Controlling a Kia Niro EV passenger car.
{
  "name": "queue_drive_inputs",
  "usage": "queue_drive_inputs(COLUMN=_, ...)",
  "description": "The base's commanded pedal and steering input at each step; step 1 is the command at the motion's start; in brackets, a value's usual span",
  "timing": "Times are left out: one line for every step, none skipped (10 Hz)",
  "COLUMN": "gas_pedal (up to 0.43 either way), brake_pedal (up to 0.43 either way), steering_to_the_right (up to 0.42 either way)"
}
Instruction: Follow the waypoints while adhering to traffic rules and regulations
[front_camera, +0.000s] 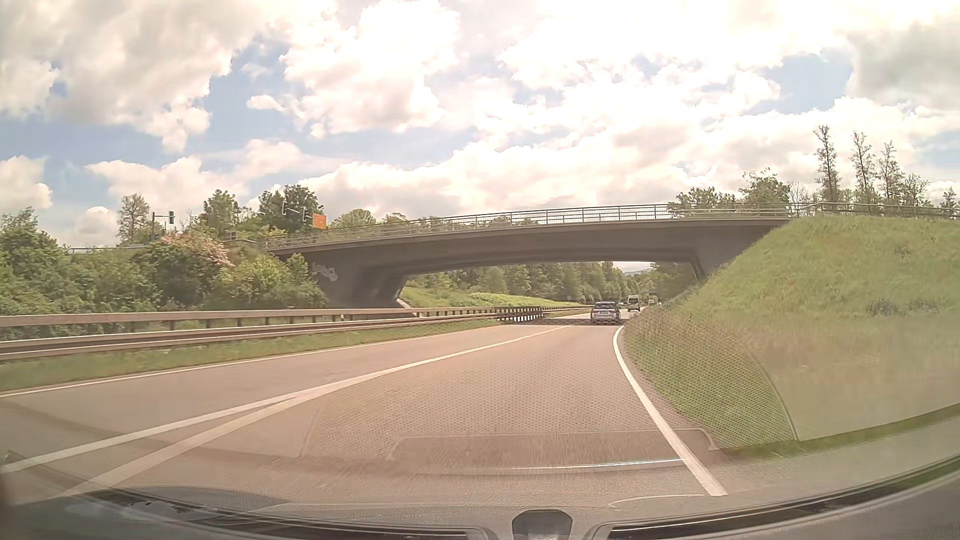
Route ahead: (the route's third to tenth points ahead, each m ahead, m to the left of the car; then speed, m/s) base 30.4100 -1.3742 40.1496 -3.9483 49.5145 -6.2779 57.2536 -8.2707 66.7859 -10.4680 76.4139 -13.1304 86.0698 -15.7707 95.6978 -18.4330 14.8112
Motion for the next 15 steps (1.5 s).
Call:
queue_drive_inputs(gas_pedal=0.189, brake_pedal=0.0, steering_to_the_right=0.062)
queue_drive_inputs(gas_pedal=0.209, brake_pedal=0.0, steering_to_the_right=0.059)
queue_drive_inputs(gas_pedal=0.209, brake_pedal=0.0, steering_to_the_right=0.055)
queue_drive_inputs(gas_pedal=0.22, brake_pedal=0.0, steering_to_the_right=0.053)
queue_drive_inputs(gas_pedal=0.22, brake_pedal=0.0, steering_to_the_right=0.051)
queue_drive_inputs(gas_pedal=0.24, brake_pedal=0.0, steering_to_the_right=0.049)
queue_drive_inputs(gas_pedal=0.248, brake_pedal=0.0, steering_to_the_right=0.047)
queue_drive_inputs(gas_pedal=0.248, brake_pedal=0.0, steering_to_the_right=0.044)
queue_drive_inputs(gas_pedal=0.26, brake_pedal=0.0, steering_to_the_right=0.04)
queue_drive_inputs(gas_pedal=0.268, brake_pedal=0.0, steering_to_the_right=0.036)
queue_drive_inputs(gas_pedal=0.28, brake_pedal=0.0, steering_to_the_right=0.034)
queue_drive_inputs(gas_pedal=0.287, brake_pedal=0.0, steering_to_the_right=0.03)
queue_drive_inputs(gas_pedal=0.287, brake_pedal=0.0, steering_to_the_right=0.028)
queue_drive_inputs(gas_pedal=0.287, brake_pedal=0.0, steering_to_the_right=0.026)
queue_drive_inputs(gas_pedal=0.287, brake_pedal=0.0, steering_to_the_right=0.024)
